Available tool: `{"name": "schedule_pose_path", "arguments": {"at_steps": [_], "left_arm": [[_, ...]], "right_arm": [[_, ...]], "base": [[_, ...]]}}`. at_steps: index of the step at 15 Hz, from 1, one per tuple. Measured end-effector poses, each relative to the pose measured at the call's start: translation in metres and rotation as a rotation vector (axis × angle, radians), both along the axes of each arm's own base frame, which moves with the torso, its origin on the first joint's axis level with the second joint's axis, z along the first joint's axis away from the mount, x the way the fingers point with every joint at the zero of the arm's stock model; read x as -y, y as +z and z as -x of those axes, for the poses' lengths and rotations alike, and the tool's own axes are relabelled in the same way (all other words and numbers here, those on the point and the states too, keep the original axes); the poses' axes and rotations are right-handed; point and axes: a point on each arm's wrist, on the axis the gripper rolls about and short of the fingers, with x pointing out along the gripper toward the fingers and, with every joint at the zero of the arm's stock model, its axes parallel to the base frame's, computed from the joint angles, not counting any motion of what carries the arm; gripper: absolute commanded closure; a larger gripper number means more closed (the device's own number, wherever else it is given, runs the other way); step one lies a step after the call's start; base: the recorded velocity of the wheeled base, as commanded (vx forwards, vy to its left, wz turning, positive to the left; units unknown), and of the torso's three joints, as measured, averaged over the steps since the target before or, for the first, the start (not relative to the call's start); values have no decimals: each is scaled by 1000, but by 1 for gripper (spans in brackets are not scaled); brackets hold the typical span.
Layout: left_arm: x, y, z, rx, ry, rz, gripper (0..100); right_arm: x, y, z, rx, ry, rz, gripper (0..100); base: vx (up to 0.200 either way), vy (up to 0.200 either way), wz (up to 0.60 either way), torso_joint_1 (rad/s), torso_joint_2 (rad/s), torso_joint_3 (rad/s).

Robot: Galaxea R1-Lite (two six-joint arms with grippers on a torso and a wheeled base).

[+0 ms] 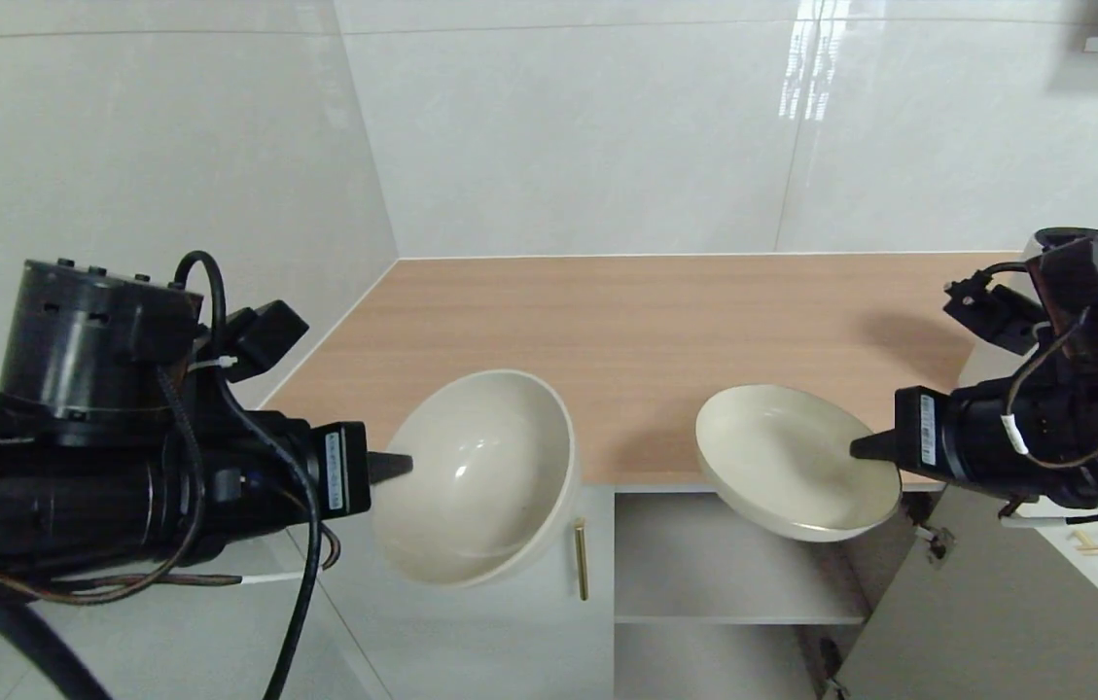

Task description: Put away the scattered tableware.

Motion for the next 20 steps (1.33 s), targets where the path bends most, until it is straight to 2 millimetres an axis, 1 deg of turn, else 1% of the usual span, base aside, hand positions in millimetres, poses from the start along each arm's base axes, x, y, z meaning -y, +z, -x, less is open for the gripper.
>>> {"name": "schedule_pose_path", "arguments": {"at_steps": [3,7,11,20], "left_arm": [[-2,-17,5,28,-1,13,100],[-1,-32,1,-22,3,-12,100],[1,-37,-3,-43,2,-22,100],[2,-40,-5,-54,1,-29,100]], "right_arm": [[3,-13,12,-22,49,48,100],[8,-16,15,-24,37,56,100],[9,-20,15,-25,56,94,100],[9,-30,12,16,60,93,100]], "base": [[0,0,0,0,0,0],[-200,0,0,5,4,1],[-200,0,0,-8,-2,5],[0,0,0,-11,25,14]]}}
